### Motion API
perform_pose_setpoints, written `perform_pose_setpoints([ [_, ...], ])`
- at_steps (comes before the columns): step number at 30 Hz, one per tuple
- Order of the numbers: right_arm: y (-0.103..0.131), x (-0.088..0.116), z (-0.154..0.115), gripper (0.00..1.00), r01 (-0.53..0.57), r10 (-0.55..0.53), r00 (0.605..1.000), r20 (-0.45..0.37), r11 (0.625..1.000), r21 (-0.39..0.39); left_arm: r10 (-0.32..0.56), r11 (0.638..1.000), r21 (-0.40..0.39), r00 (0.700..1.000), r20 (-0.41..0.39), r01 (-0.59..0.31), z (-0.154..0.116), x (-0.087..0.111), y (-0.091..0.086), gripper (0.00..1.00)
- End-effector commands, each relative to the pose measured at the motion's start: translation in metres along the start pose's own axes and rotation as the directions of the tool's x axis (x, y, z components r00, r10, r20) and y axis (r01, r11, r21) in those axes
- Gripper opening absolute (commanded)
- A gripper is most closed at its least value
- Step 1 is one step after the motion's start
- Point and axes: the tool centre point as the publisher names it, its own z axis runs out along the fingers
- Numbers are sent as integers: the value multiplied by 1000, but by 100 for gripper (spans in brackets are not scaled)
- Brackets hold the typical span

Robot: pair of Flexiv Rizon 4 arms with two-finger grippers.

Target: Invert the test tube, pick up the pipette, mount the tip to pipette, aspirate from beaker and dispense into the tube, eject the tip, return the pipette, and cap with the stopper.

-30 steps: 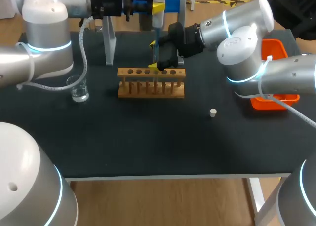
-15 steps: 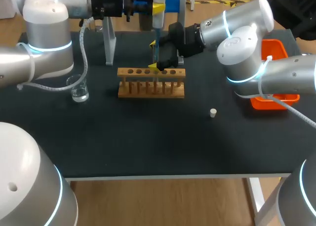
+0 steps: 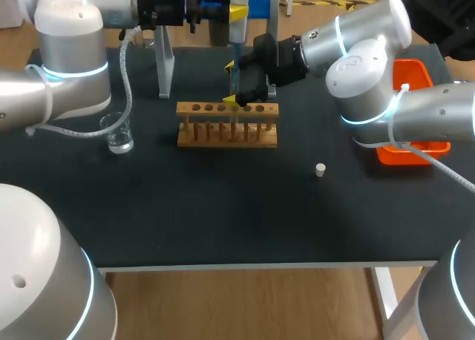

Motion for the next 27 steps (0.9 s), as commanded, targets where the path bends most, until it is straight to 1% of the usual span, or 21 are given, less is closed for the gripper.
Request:
perform_pose_setpoints([
  [1, 0, -1, -1, 100, 0, 0, 1000, -2, 1000, 2, 3, 1000, 4, 1000, 0, -3, 0, -1, 1, 0],
  [20, 0, -1, -1, 100, 0, 0, 1000, -2, 1000, 2, 3, 1000, 4, 1000, 0, -3, 0, -1, 1, 0],
  [27, -4, -2, -15, 100, -10, 10, 1000, 1, 1000, -8, 3, 1000, 4, 1000, 0, -3, 0, -1, 1, 0],
])
